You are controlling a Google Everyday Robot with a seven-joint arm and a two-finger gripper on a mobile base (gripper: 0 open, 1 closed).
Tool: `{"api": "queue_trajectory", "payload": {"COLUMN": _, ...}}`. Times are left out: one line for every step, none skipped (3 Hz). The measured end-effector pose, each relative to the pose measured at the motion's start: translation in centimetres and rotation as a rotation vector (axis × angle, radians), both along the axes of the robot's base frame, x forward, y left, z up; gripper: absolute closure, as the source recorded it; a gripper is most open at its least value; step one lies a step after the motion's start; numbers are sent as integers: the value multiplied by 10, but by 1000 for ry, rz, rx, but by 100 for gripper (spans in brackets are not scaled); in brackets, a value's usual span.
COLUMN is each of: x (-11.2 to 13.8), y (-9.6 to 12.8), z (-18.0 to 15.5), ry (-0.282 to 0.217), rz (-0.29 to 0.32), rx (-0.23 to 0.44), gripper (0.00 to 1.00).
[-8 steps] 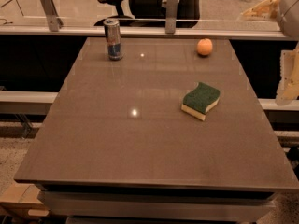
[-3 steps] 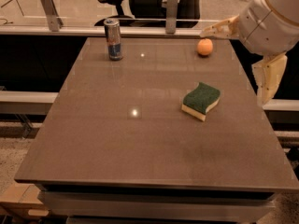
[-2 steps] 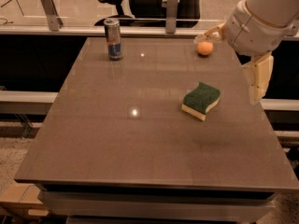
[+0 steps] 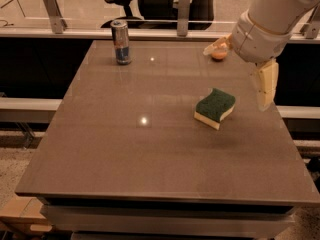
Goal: Move sponge near redbull can
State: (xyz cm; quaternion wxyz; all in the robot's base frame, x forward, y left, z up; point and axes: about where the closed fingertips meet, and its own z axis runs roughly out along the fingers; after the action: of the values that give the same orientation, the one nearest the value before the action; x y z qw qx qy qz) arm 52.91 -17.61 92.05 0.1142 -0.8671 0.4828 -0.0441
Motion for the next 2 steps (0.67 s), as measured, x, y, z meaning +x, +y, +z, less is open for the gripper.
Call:
{"api": "queue_trajectory", "payload": {"x": 6, "y": 6, "z": -18, "ry": 33, "rz": 13, "rx": 13, "gripper": 0}}
{"api": "queue_trajectory", "payload": {"x": 10, "y": 16, "z": -34, "ry": 59, "rz": 35, "rx": 15, "gripper": 0}}
